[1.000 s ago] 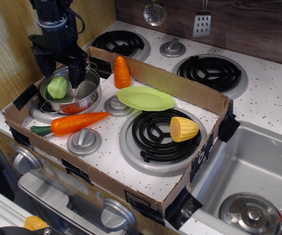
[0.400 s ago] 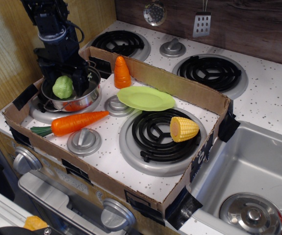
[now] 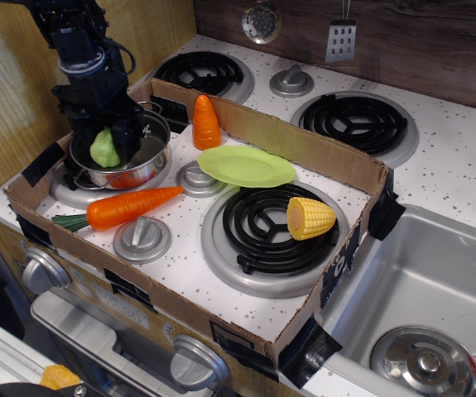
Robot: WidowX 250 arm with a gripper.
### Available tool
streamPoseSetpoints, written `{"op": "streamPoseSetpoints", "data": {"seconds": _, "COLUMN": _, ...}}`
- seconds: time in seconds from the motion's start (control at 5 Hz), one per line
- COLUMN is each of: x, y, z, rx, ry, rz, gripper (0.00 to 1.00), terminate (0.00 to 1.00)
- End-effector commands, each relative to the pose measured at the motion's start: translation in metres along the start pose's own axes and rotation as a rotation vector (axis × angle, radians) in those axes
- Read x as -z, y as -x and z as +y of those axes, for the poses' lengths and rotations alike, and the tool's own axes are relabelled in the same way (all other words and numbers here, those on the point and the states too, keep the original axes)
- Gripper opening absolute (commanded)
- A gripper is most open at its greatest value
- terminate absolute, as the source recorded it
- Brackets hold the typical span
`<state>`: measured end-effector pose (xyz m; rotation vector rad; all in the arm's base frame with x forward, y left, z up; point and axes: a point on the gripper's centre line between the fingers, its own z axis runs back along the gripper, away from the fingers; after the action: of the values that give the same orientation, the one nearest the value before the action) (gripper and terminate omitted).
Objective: Take broccoli out of pan
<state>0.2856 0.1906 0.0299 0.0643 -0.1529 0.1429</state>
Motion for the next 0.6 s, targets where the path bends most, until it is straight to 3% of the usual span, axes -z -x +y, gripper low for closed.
{"op": "streamPoseSetpoints", "data": {"seconds": 0.0, "x": -0.011, "y": -0.005, "z": 0.003, "rx": 0.009, "ry": -0.019, "rz": -0.014, "gripper": 0.0, "terminate": 0.0}}
{"op": "streamPoseSetpoints", "data": {"seconds": 0.4, "x": -0.051, "y": -0.018, "z": -0.004, "rx": 0.018, "ry": -0.088, "rz": 0.001, "gripper": 0.0, "terminate": 0.0}}
